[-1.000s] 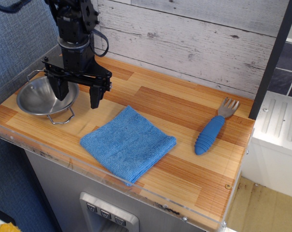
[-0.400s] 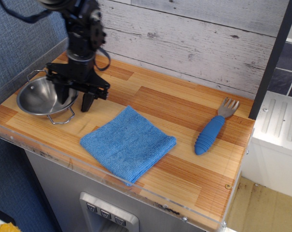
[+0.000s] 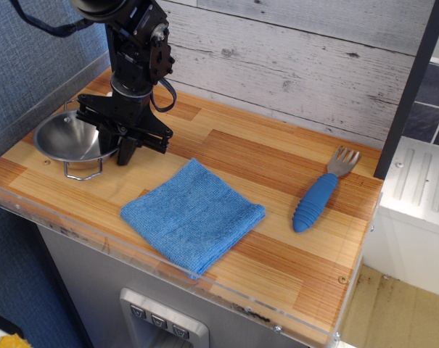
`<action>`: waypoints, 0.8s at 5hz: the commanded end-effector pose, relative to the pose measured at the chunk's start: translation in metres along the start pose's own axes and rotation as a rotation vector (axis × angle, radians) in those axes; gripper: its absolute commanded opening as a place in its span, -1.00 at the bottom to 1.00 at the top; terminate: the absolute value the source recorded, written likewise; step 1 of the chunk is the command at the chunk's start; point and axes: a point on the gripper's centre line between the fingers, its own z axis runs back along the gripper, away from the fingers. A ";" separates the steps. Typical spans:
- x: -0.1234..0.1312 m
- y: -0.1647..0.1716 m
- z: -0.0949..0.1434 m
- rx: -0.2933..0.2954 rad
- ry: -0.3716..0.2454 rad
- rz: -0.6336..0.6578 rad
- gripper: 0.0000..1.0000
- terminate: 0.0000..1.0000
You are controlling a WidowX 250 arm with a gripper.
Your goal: PICK UP THE VESSE AND PUT ON THE BLUE TOWEL
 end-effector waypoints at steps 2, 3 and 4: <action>-0.005 0.007 0.020 0.007 -0.029 0.014 -1.00 -1.00; -0.015 0.015 0.026 0.020 -0.025 0.048 -1.00 -1.00; -0.025 0.016 0.042 0.048 -0.039 0.060 -1.00 -1.00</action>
